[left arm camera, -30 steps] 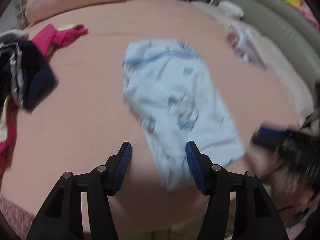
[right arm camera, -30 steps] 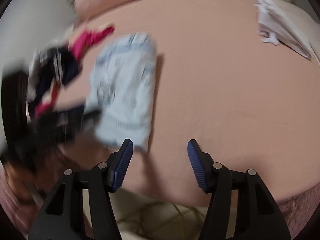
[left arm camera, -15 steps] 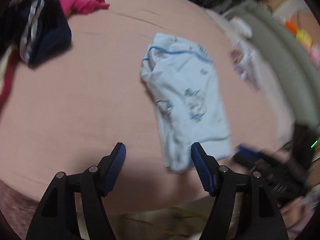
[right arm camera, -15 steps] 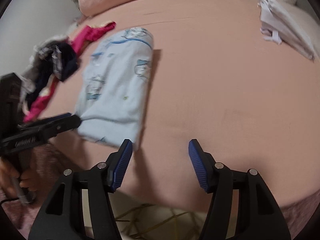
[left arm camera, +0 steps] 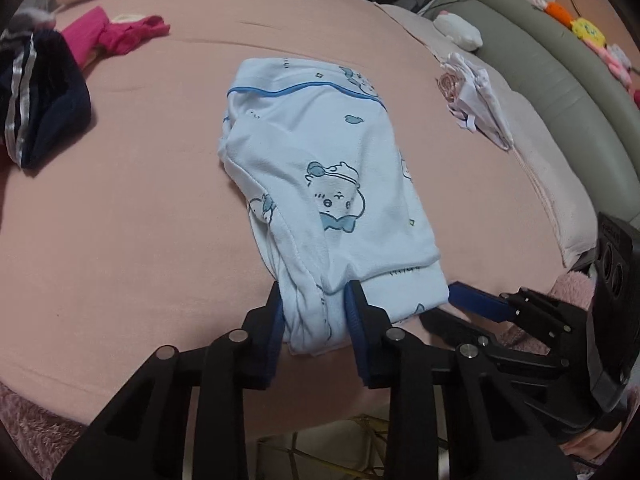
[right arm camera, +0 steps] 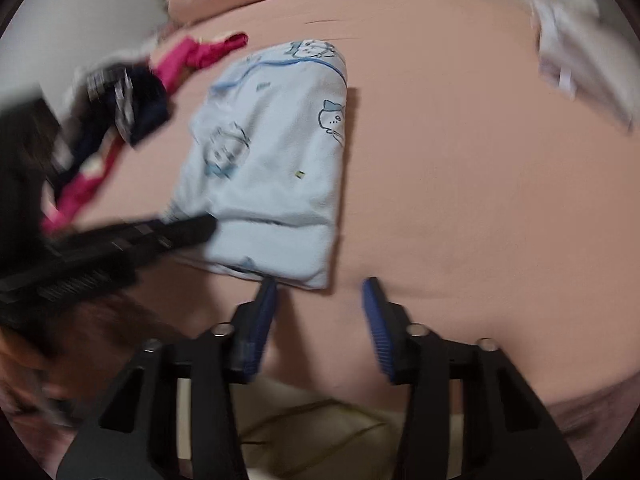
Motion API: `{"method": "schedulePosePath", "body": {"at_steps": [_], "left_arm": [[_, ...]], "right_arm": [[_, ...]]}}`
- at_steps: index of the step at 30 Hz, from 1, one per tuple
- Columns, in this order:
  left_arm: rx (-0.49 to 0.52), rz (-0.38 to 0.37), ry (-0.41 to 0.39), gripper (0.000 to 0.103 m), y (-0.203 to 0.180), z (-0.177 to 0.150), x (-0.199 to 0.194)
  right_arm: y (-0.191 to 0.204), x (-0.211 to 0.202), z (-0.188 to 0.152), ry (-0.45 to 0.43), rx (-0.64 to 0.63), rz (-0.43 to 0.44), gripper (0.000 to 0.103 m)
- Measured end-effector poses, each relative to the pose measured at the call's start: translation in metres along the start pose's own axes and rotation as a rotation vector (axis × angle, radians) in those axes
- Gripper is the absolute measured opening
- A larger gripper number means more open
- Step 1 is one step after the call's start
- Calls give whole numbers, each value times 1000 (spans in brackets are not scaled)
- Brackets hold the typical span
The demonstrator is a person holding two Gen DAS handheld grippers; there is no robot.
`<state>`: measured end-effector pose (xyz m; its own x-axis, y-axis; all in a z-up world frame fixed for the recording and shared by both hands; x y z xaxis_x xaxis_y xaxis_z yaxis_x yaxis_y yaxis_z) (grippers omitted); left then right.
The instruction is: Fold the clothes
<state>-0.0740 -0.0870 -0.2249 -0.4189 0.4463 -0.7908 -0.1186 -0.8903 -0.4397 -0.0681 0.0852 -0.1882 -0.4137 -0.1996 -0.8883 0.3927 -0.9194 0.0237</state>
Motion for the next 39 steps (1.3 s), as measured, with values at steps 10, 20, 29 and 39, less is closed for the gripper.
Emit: {"method": "schedulePosePath", "body": {"at_steps": [10, 20, 29, 39], "left_arm": [[-89, -150, 49, 18, -46, -2, 11], [-101, -193, 76, 44, -56, -5, 6], [-286, -95, -92, 61, 44, 49, -11], [-258, -147, -58, 26, 11, 57, 17]], "right_arm": [[-68, -33, 3, -65, 222, -36, 28], [-101, -31, -14, 62, 359, 134, 47], [-73, -6, -8, 94, 408, 254, 71], [-57, -13, 0, -25, 261, 81, 21]]}}
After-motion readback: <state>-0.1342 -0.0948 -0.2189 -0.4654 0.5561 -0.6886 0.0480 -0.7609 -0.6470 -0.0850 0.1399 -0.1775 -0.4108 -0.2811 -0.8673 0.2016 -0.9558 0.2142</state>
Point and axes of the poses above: each gripper's, at about its wrist camera, not at the fingertips, and x roughly the way its jaws point, y to its left, z to its top, the point moved 4 cm from there along x, roughly the way its jaws point, and after that the axes turned 7 degrees about -z, right-handed, at the moved point
